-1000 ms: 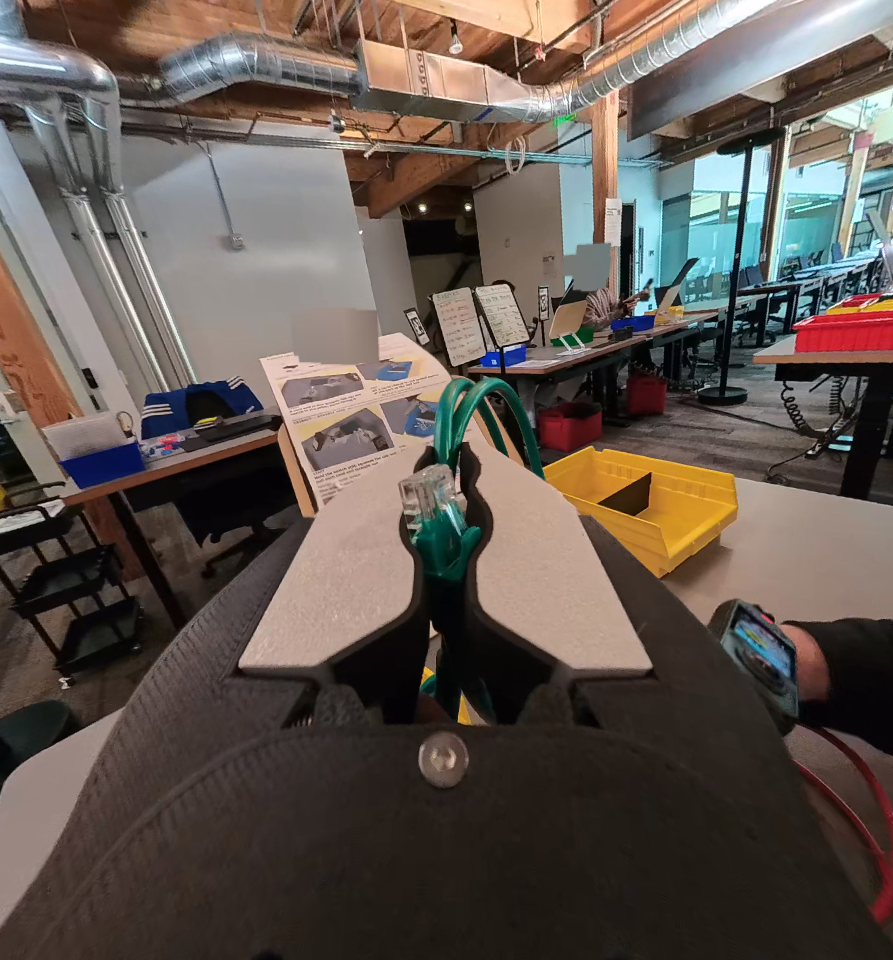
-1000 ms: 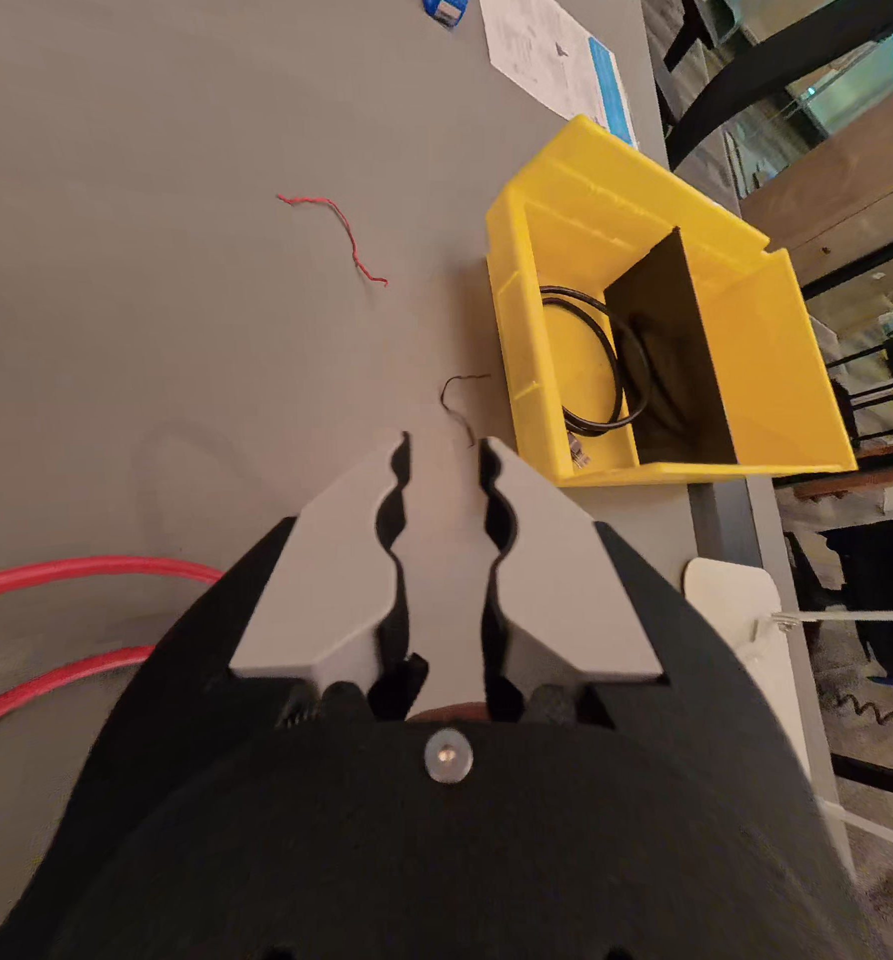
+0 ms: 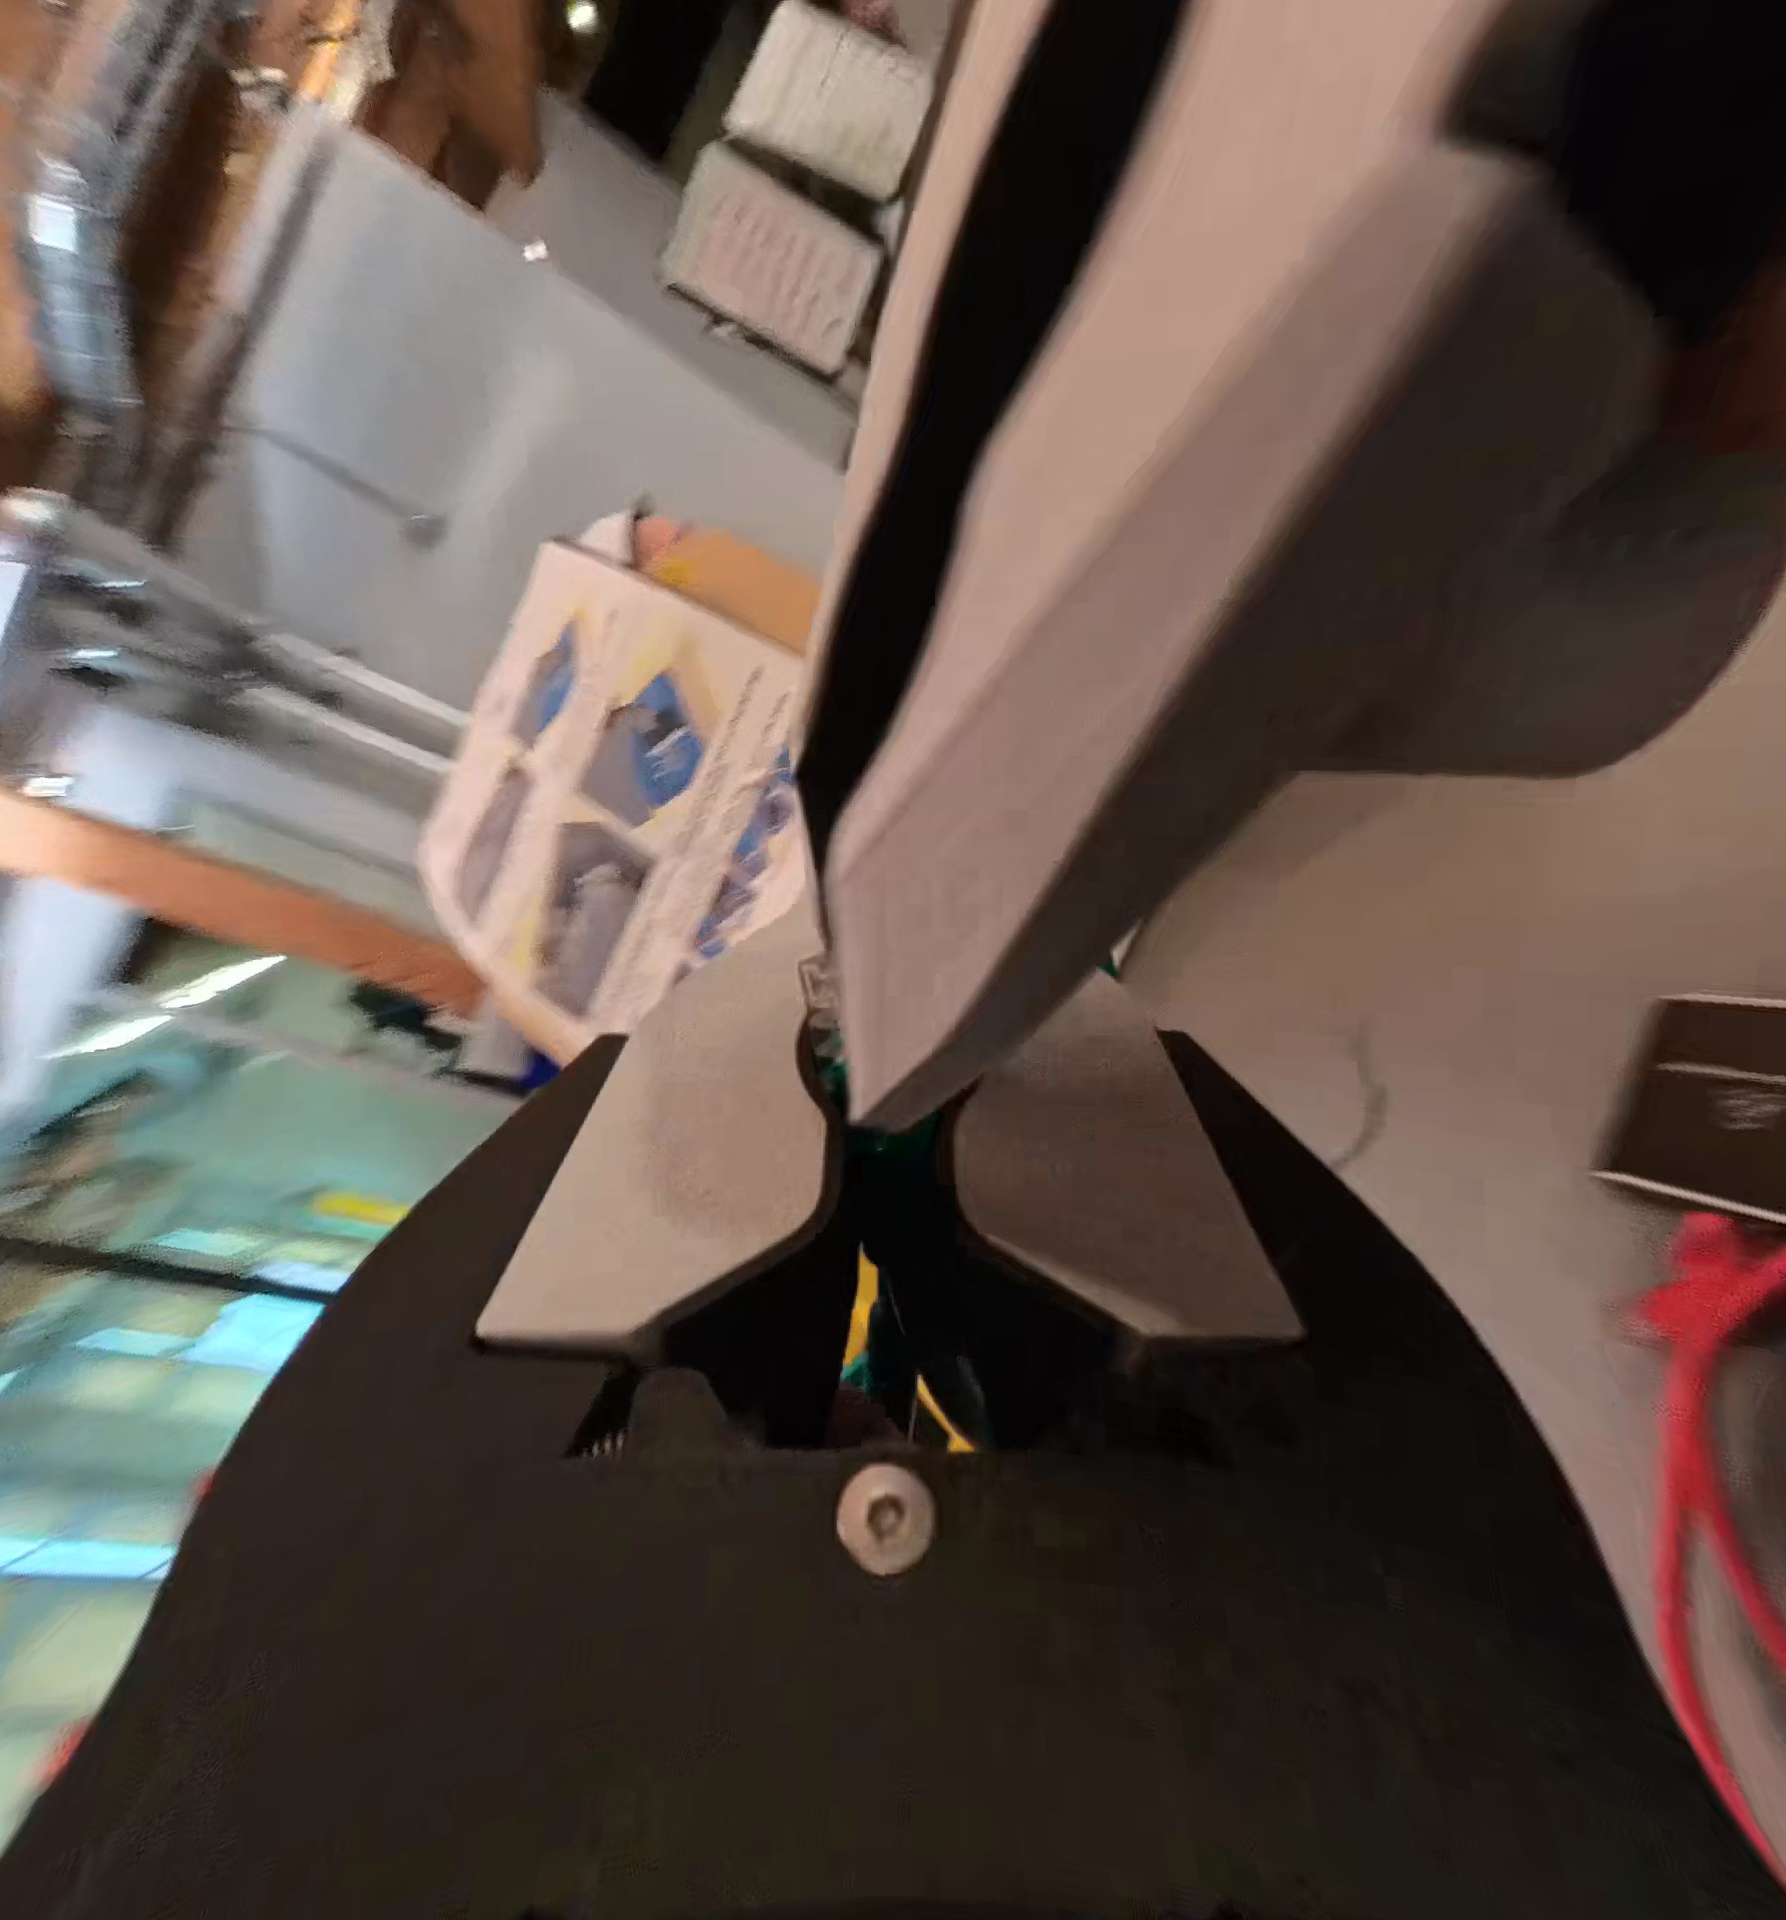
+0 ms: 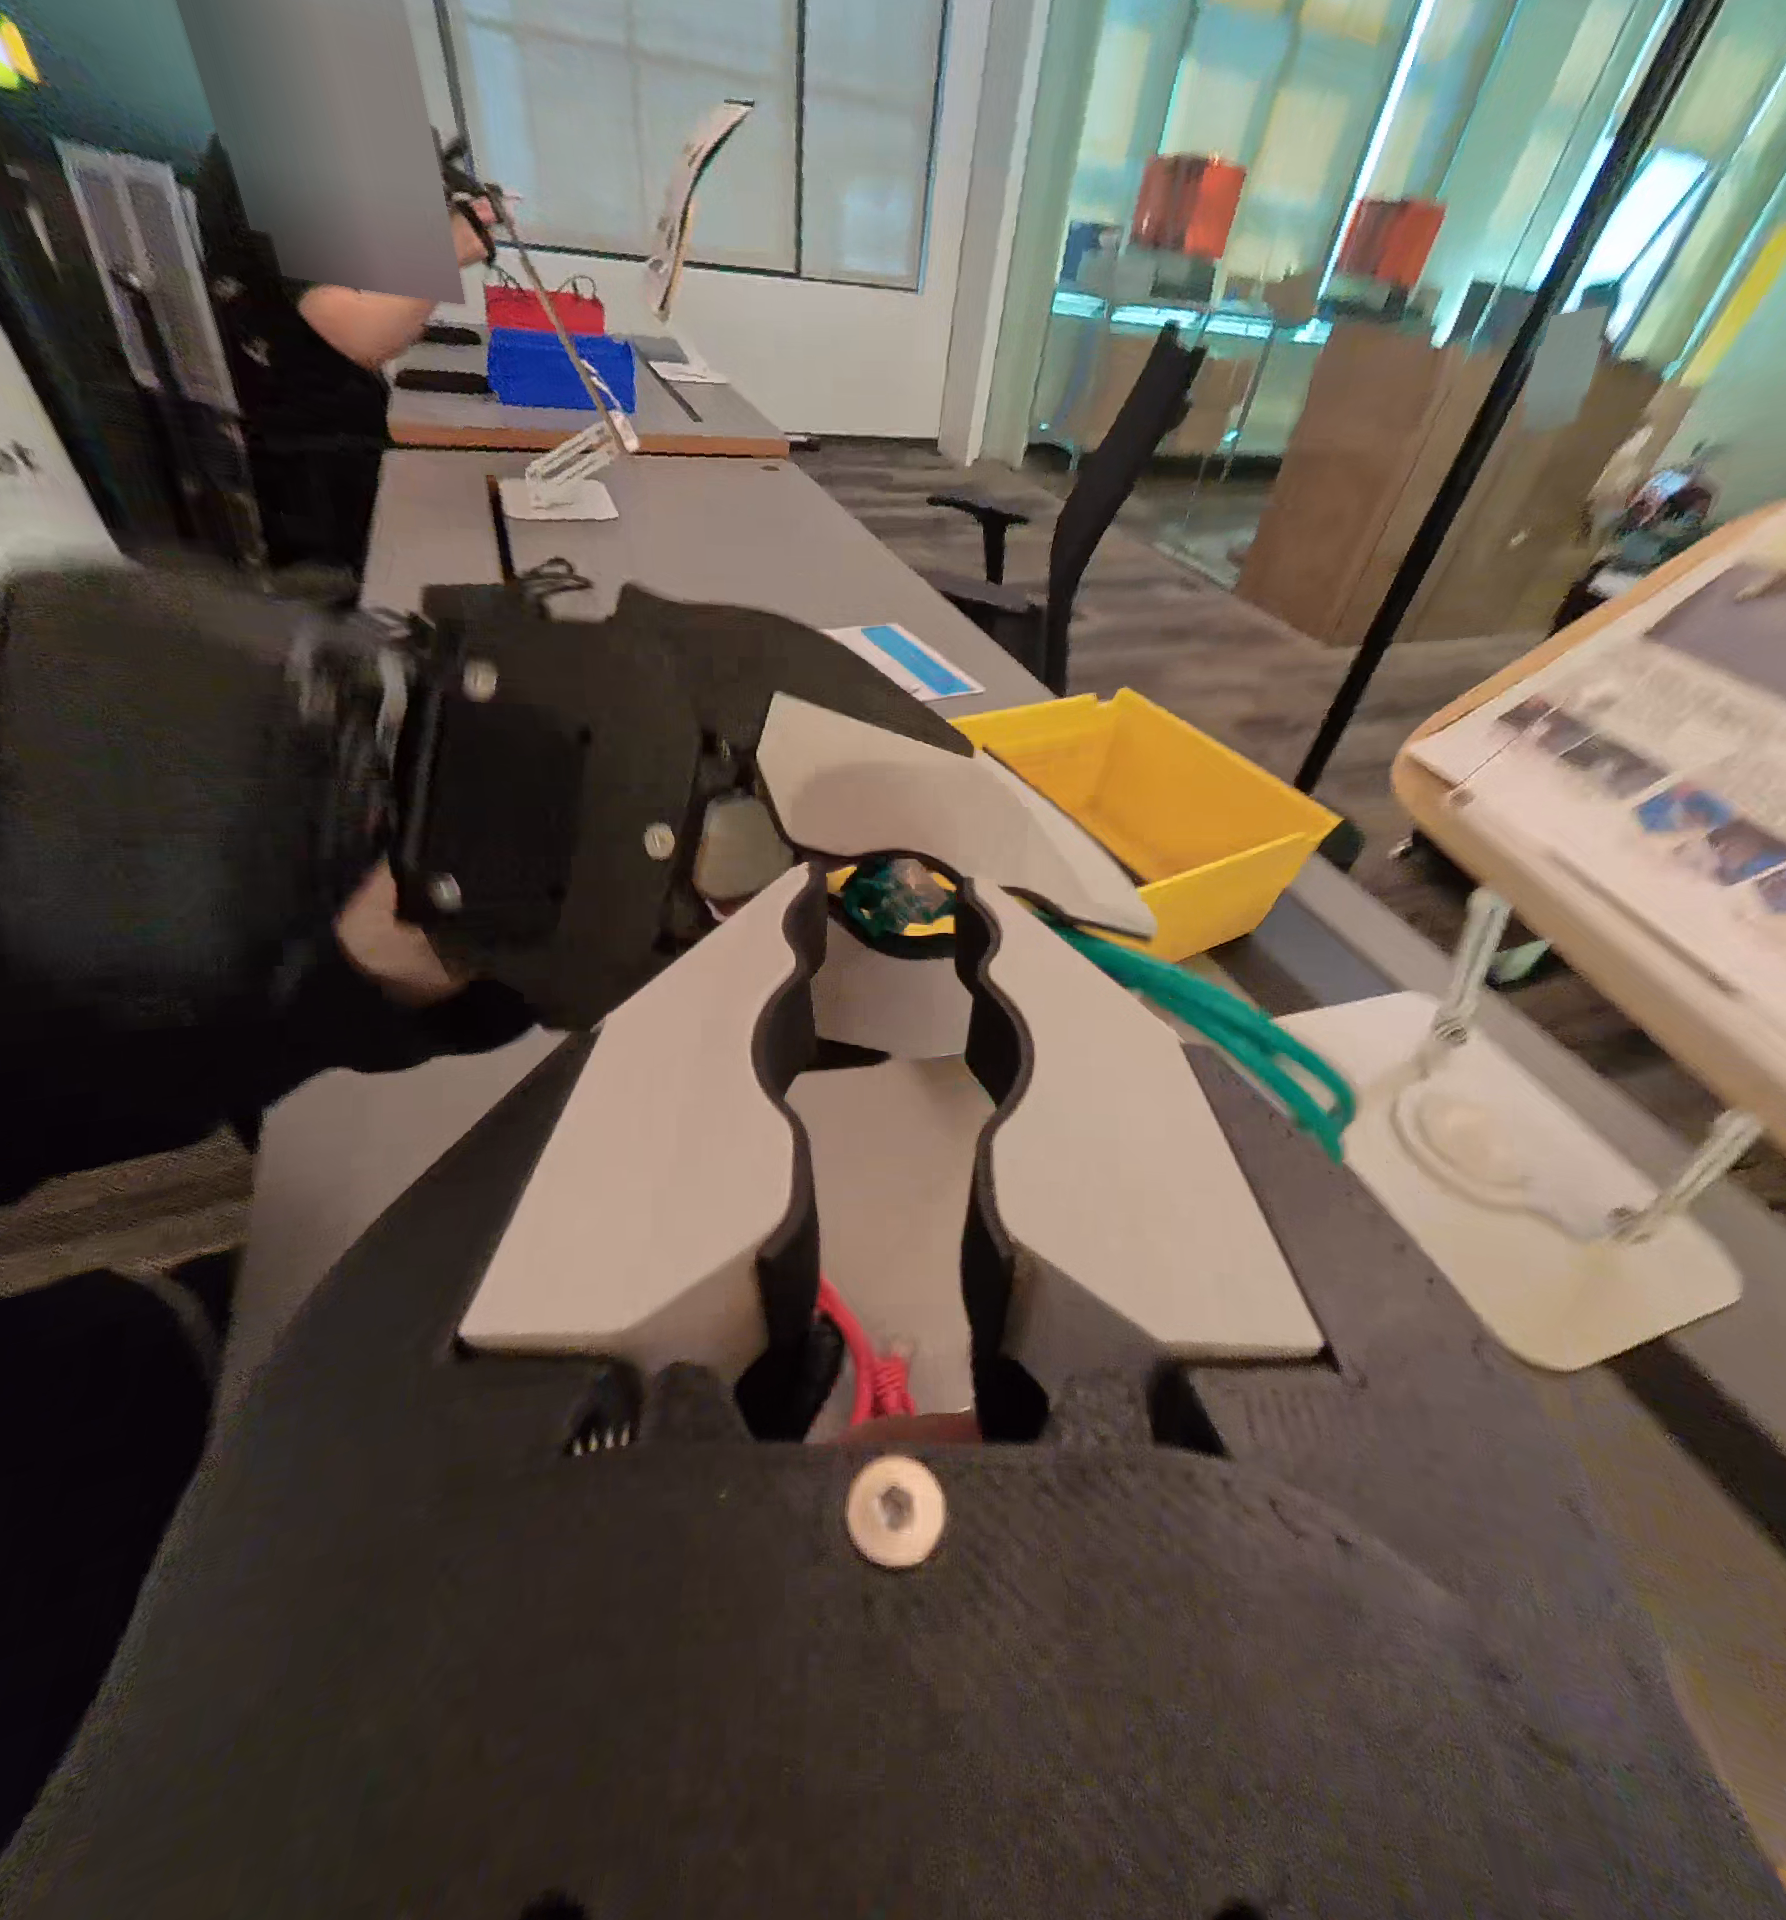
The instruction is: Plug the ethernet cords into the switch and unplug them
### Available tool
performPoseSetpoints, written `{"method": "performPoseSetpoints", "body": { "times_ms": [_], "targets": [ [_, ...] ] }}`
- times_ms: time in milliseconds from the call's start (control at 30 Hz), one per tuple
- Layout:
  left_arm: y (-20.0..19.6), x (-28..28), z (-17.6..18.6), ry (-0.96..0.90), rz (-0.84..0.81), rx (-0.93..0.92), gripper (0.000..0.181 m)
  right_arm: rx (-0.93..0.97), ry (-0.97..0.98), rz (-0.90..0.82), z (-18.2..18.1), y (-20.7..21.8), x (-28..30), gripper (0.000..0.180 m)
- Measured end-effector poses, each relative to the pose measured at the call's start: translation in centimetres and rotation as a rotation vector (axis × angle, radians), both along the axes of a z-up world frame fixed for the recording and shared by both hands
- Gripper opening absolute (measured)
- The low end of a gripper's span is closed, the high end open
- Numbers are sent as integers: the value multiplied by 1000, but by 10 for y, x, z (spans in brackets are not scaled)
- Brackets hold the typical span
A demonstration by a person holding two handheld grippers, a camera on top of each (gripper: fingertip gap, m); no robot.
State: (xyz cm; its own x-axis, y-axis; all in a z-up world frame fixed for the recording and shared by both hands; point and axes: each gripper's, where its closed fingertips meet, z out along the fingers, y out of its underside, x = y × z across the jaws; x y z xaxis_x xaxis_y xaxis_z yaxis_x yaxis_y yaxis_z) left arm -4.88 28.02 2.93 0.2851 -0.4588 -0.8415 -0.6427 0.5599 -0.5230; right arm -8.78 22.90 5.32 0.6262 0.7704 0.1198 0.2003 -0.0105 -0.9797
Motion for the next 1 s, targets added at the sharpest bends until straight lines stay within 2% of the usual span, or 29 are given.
{"method": "performPoseSetpoints", "body": {
  "times_ms": [100, 167, 200, 400, 433, 533, 600, 667, 733, 833, 867, 967, 1000],
  "targets": [
    [8, -2, -1, 21, 110, 139, 8, -111, 66, 7, -7, 5, 0, 24],
    [9, -3, 1, 4, 119, 175, 8, -138, 96, -3, -10, 10, 2, 12],
    [10, -4, 4, -8, 129, 195, 8, -147, 120, 1, -10, 11, 2, 11],
    [10, -4, 4, -34, 108, 187, 10, -139, 154, 36, -8, 11, 0, 10],
    [9, -3, 3, -35, 95, 168, 18, -125, 156, 30, -6, 12, 2, 10],
    [11, -3, -5, -35, 65, 10, 57, -89, 155, 11, 2, 14, 13, 10],
    [10, -3, -9, -41, 6, -73, 73, -69, 169, -23, 9, 17, 28, 10],
    [1, -2, -15, -44, -87, -178, 61, -79, 161, -11, 10, 15, 36, 11],
    [-10, 1, -20, -35, -173, -245, 37, -86, 159, -8, 10, 14, 43, 10],
    [-19, 9, -23, -67, -229, -294, 25, -94, 174, 5, 12, 13, 46, 10],
    [-23, 12, -22, -87, -263, -309, 9, -93, 181, 7, 13, 13, 47, 10],
    [-22, 16, -18, -191, -262, -379, 5, -71, 215, -17, 18, 16, 50, 11],
    [-20, 17, -15, -246, -266, -418, 0, -34, 237, -62, 23, 20, 53, 22]
  ]
}}
